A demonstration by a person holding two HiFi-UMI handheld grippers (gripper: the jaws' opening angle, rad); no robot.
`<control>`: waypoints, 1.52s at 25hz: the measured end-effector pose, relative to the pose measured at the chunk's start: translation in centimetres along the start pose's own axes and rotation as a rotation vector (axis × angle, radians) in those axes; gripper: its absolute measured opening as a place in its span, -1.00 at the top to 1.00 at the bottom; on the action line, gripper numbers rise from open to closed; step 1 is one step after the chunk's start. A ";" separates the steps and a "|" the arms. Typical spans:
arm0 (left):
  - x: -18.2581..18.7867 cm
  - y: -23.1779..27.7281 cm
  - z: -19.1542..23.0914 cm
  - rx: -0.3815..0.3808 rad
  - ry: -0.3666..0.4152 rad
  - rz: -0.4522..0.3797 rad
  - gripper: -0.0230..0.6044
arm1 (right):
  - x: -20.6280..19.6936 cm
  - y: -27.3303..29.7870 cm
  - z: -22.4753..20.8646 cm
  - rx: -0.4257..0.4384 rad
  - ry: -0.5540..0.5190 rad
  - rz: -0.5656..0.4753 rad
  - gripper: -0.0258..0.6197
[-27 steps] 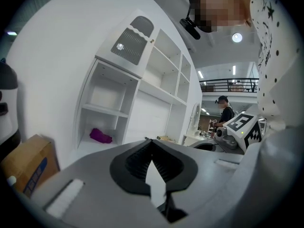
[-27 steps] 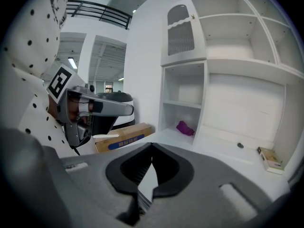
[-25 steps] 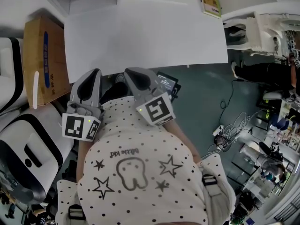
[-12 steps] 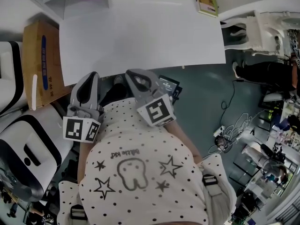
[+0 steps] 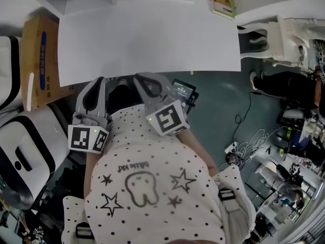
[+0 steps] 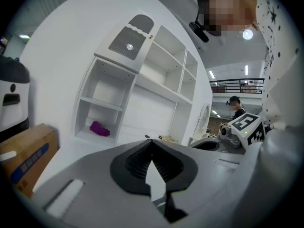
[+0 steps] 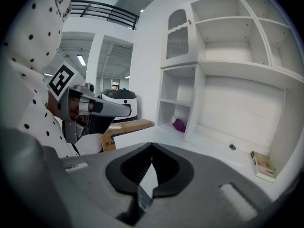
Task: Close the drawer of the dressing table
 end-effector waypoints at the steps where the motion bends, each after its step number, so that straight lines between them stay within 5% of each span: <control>1: -0.4 0.0 -0.3 0.001 0.002 0.002 0.92 | -0.3 -0.3 -0.1 0.001 -0.002 0.002 0.92; 8: -0.7 -0.4 -2.0 0.031 -0.008 -0.042 0.92 | -1.2 -2.2 -0.9 -0.002 -0.015 0.005 0.92; 38: -2.1 -0.7 -5.5 0.018 0.004 0.003 0.92 | -2.7 -6.0 -1.2 -0.026 0.035 0.003 0.92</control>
Point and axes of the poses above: the fingertips, and each gripper's own axes: y forward along the fingers, z to its left, x out of its top, the point moved 6 cm from there along -y, backward along the fingers, and after that the axes turned 7 degrees about -z, right-handed, at the moved point
